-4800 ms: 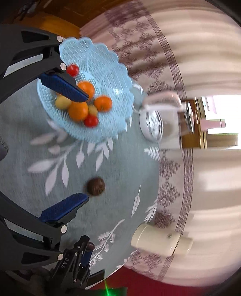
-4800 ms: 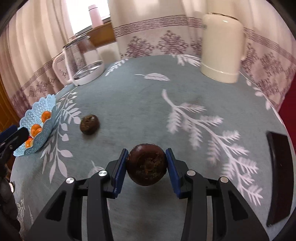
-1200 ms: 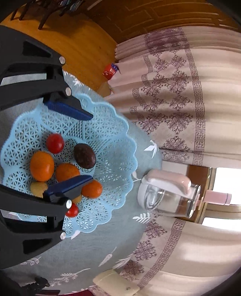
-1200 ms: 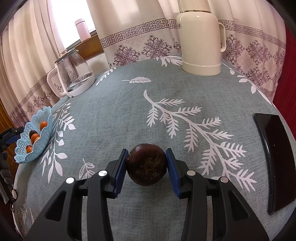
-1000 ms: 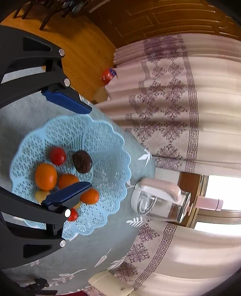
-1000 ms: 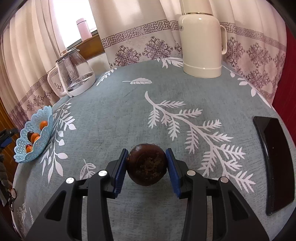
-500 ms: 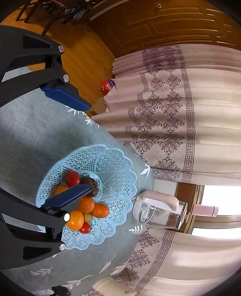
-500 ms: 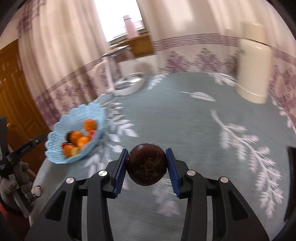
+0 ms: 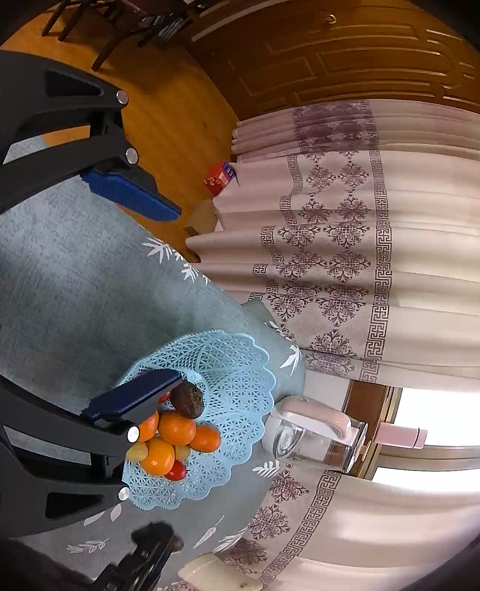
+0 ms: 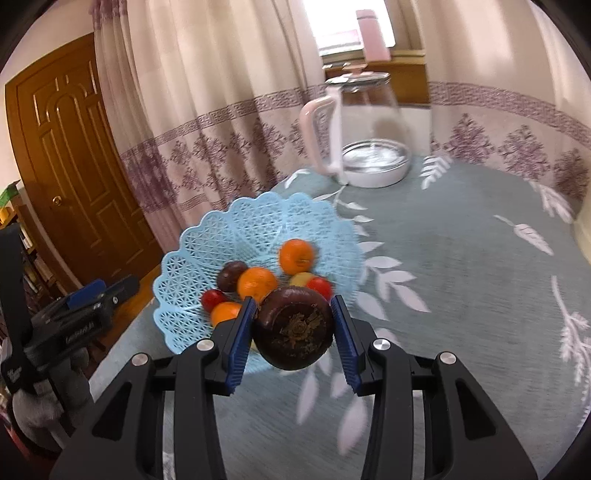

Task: Organize fruits
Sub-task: 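Carry the dark round fruit with the right gripper into the basket and open it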

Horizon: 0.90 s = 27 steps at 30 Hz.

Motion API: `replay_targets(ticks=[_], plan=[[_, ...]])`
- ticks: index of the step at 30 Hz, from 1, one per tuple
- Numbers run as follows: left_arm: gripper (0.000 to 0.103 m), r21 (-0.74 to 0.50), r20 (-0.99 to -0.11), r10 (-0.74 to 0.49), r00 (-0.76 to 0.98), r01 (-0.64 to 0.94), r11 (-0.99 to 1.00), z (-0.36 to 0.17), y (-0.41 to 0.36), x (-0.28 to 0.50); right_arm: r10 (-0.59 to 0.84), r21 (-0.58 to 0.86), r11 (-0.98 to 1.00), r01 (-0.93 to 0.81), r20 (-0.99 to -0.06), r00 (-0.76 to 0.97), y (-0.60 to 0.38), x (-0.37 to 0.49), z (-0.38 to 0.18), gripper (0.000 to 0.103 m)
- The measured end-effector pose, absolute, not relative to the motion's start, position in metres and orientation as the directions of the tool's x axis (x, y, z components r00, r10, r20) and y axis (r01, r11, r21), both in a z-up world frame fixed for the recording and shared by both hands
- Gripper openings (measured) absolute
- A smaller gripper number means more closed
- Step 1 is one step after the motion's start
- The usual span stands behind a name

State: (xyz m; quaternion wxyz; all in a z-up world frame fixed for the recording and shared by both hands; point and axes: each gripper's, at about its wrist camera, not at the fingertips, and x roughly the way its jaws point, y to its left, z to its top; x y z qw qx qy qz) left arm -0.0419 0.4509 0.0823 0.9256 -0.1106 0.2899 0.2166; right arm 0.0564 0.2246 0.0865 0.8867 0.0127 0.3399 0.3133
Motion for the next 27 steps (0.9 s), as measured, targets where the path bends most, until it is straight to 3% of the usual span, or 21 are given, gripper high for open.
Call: replay_targets(ticks=[20,27], plan=[[0.083,-0.096,-0.59,0.298,0.75,-0.432,0.897,0.08,0.442,-0.038,0.553,0.222,0.792,-0.569,-0.654,0.515,0.257,0.077,0.057,0.042],[0.084,-0.103,-0.586,0.298,0.753,-0.434,0.895,0.082,0.443,-0.04,0.564,0.243,0.794,-0.557,-0.636,0.527,0.249,0.073,0.064,0.049]])
